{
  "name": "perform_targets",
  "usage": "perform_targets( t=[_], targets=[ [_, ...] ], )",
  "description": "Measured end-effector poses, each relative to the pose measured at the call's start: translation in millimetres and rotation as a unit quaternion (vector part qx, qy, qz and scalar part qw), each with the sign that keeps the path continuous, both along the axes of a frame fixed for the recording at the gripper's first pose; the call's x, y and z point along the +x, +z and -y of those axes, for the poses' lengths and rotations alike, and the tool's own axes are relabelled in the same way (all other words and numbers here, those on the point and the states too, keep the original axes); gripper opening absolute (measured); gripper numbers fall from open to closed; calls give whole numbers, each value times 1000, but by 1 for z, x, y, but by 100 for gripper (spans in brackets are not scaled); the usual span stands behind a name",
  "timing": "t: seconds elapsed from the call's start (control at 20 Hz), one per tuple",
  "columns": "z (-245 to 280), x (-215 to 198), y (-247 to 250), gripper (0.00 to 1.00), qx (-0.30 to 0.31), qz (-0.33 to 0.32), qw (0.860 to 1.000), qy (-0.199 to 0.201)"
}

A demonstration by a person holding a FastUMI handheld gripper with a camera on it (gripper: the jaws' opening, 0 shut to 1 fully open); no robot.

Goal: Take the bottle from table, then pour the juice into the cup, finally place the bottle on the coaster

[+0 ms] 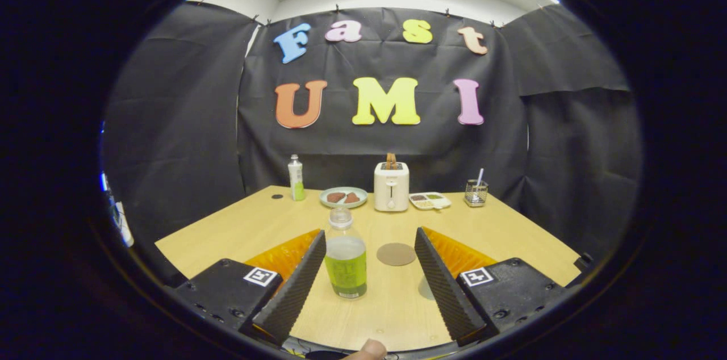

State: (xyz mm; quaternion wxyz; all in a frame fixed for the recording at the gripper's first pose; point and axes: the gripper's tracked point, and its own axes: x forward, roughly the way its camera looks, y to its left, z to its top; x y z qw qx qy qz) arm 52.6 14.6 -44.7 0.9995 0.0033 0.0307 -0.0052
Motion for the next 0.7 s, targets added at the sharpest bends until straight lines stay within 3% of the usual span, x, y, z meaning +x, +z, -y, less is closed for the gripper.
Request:
perform_targets(
  t=[0.4, 0.7],
  targets=[
    [-19, 42, -34, 100, -30, -6, 999, -16],
    [-28, 65, -49, 100, -10, -8, 1000, -18]
  ],
)
